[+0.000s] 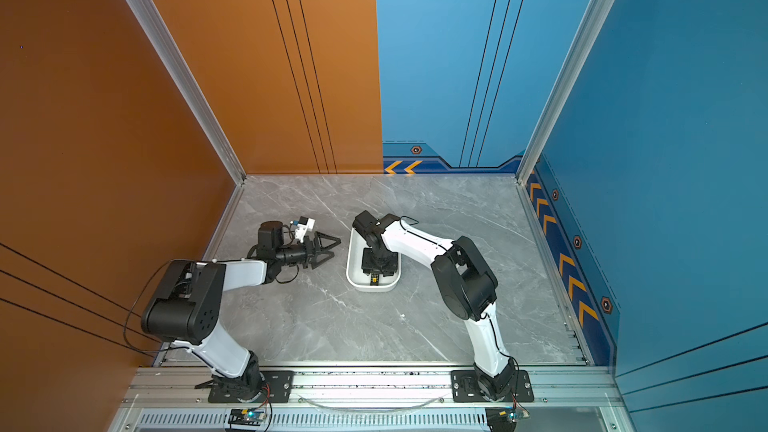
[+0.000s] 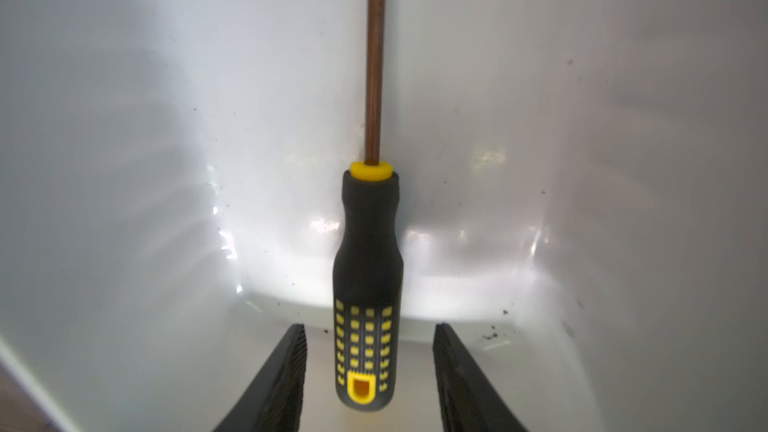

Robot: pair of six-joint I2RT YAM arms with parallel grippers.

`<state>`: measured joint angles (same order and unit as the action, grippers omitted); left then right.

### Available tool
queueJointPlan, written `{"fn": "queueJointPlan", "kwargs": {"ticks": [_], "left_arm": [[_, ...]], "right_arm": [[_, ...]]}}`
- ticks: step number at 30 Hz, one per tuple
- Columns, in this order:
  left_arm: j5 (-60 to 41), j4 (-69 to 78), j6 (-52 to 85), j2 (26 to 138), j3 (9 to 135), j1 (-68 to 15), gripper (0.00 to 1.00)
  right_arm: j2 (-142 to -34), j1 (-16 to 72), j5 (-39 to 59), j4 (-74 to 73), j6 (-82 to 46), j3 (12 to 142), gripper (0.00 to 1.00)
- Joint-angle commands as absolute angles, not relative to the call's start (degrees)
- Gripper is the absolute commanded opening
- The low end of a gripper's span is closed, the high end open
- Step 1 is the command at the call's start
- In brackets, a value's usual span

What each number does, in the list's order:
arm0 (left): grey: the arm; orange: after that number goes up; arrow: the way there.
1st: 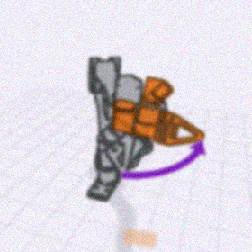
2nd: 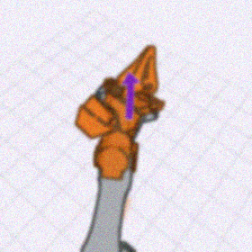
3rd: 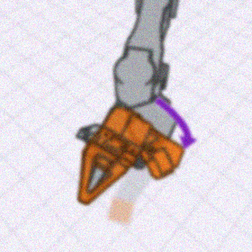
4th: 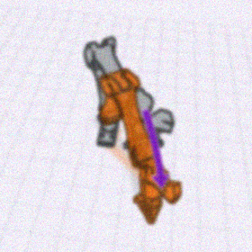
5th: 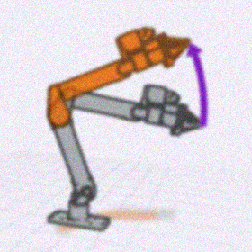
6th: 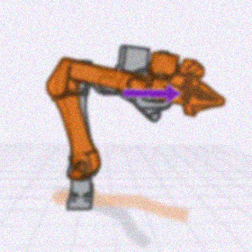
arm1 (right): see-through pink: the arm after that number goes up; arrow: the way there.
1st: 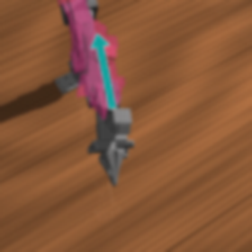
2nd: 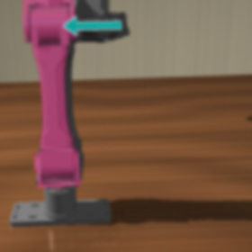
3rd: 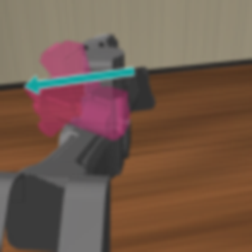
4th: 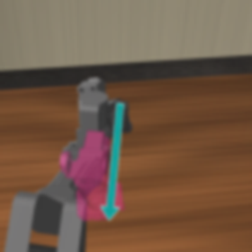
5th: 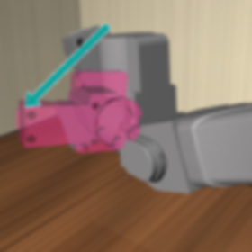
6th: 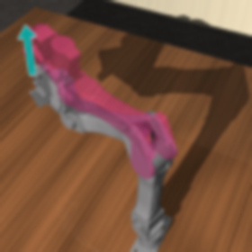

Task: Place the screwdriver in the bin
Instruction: 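Open the right gripper and lift it away from the bin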

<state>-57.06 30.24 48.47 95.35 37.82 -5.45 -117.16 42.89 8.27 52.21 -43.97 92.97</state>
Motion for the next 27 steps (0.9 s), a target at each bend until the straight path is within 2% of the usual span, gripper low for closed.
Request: {"fn": "queueJointPlan", "kwargs": {"ticks": [1,5,7,10,12,16,19,24,27], "left_arm": [[-56.24,30.50,47.11,93.68,37.62,-3.95,0.98],[-52.94,29.99,46.67,89.96,36.59,-1.57,0.98],[-49.98,26.65,44.33,87.52,36.50,-0.51,0.98],[-42.82,11.66,34.78,82.85,39.28,0.43,0.98],[-34.37,-0.61,26.36,79.43,42.49,0.33,0.98],[-22.04,-8.76,19.36,72.73,43.90,0.59,0.98],[-15.10,-6.66,16.84,66.36,40.89,0.62,0.98],[-8.03,9.67,11.67,55.58,29.90,0.87,0.98],[-3.92,18.54,9.65,51.86,24.36,1.38,0.98]], "right_arm": [[-110.63,43.06,6.59,59.23,-38.72,96.28,0.51],[-103.27,41.00,7.46,62.15,-30.72,96.09,0.53],[-99.18,38.70,7.21,63.02,-26.37,95.28,0.58],[-93.68,35.00,5.85,65.23,-21.76,94.43,0.64],[-89.86,32.10,4.94,65.51,-18.81,93.07,0.66],[-83.35,27.10,0.14,62.69,-13.12,88.72,0.66],[-77.92,23.90,-3.28,56.16,-9.15,82.56,0.66],[-67.90,18.52,-2.17,40.49,-3.46,68.95,0.66],[-61.59,15.86,-2.46,30.81,-1.56,59.84,0.70]]}}
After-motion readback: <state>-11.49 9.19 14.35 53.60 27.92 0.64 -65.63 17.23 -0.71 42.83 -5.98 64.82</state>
